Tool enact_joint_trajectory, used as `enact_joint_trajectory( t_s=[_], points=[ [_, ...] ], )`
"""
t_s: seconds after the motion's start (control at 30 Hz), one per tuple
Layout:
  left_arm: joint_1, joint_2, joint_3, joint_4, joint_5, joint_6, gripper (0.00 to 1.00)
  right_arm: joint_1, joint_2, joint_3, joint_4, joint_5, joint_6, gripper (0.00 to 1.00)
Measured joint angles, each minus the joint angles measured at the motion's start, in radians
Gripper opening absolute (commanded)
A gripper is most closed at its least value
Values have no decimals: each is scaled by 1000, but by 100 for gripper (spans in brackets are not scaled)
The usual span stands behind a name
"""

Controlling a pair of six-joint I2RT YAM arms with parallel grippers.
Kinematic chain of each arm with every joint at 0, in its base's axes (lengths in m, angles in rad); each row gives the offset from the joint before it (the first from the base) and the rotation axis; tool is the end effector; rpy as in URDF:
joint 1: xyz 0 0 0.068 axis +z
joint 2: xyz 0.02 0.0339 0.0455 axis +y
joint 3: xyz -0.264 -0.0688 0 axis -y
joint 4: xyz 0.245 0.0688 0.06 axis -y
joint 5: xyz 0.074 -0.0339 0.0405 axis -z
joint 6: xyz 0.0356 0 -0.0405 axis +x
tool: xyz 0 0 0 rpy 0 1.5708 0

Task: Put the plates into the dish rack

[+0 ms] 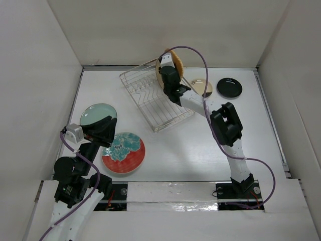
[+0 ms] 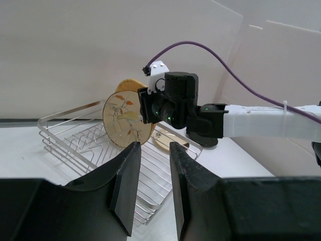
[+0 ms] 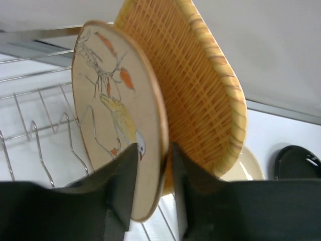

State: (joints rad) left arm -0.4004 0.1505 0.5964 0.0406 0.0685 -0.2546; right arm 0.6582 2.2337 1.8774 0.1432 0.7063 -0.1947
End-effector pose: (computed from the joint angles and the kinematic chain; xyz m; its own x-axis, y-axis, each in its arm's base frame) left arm 0.0460 -0.0221 0.3641 0.3047 -0.4018 -0.8635 0.5387 0.8204 -0.1917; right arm 0.4348 0.3070 0.2710 -0.1712 -0.3184 -0.9324 0.0034 0.9461 -0.3238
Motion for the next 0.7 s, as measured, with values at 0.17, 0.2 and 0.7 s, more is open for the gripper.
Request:
enact_joint_trajectory(
  t_s=[0.17,0.2,0.7],
  points=[
    [0,1,0,0,2,0,27,4,-84,-74,0,1,35,67],
    [0,2,0,0,2,0,27,4,-116,-97,-1,-4,44,68],
    [0,7,0,0,7,0,27,-419,-589,-562,85,-302,549,30]
  ],
)
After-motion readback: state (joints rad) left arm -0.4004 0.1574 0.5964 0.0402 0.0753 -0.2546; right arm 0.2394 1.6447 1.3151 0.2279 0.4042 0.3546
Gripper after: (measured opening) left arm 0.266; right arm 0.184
